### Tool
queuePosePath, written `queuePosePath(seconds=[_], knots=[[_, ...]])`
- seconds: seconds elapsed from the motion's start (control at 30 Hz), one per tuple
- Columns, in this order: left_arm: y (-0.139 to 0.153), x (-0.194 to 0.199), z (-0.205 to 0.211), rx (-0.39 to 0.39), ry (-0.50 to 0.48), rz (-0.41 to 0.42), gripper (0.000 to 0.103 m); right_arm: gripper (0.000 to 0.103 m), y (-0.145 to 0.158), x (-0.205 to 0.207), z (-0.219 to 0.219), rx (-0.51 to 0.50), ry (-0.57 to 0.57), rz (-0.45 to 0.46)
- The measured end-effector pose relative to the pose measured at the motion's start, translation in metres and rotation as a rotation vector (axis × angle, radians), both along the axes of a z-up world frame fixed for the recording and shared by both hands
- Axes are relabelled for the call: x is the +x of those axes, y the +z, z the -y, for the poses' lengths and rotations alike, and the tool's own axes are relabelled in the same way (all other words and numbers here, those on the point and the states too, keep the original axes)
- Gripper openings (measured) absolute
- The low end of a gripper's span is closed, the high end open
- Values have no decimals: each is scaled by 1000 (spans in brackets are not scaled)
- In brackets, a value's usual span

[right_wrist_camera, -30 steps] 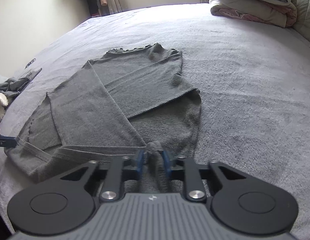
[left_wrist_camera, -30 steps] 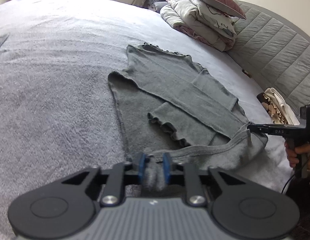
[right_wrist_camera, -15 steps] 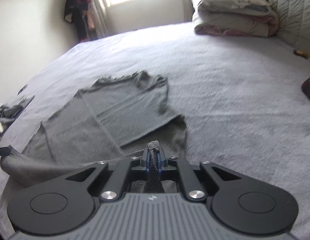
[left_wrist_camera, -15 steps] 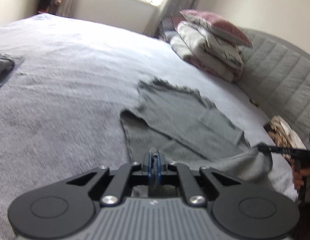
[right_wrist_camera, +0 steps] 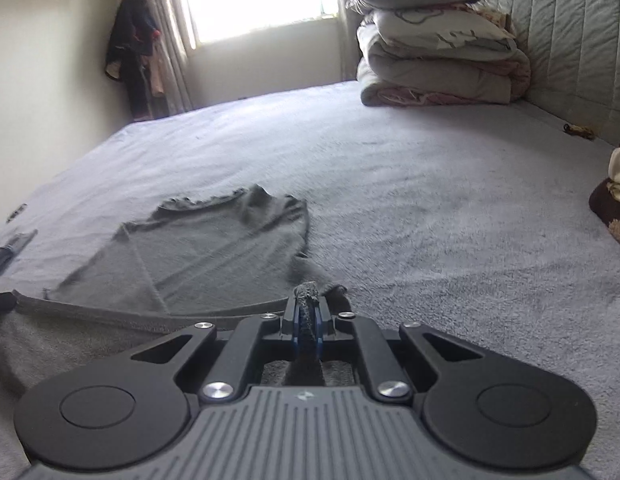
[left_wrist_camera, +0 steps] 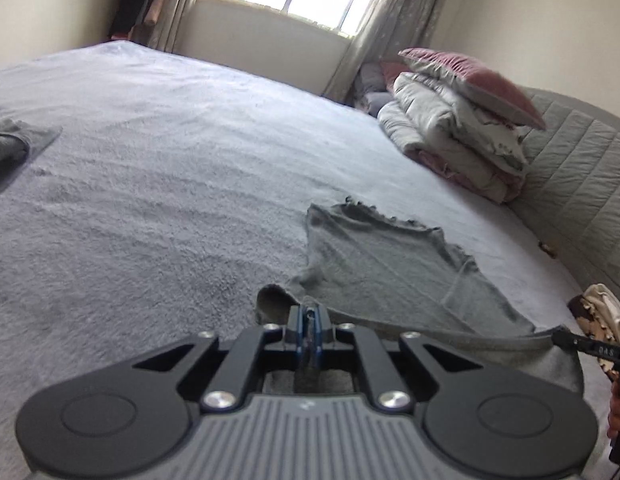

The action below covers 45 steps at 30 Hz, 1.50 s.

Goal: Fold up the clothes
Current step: 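Lift the hem with both grippers and fold it toward the collar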

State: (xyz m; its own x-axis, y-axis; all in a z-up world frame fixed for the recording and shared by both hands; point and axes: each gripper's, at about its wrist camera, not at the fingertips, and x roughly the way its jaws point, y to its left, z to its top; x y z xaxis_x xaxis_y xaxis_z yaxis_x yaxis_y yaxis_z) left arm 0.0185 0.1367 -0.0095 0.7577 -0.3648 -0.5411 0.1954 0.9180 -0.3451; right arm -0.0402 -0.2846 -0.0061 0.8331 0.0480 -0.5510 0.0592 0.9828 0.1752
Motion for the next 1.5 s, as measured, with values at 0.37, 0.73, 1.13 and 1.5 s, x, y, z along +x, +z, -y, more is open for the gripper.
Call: queuePosePath(seconds=[0.37,0.73,1.13,1.5], knots=[[-24,35,15,-10,45,-81,6,10,-21,16,6,16,-32,-59],[-7,28,-9,-138,71,-123,34,29,-6,3,32,259,-107,-33],[-20,29,7,-50,27,-148,29,30,-16,5,27,225,-118,-78],[-12,17,23,29,44,-52,6,10,-19,3,-7,-29,-69,-34]])
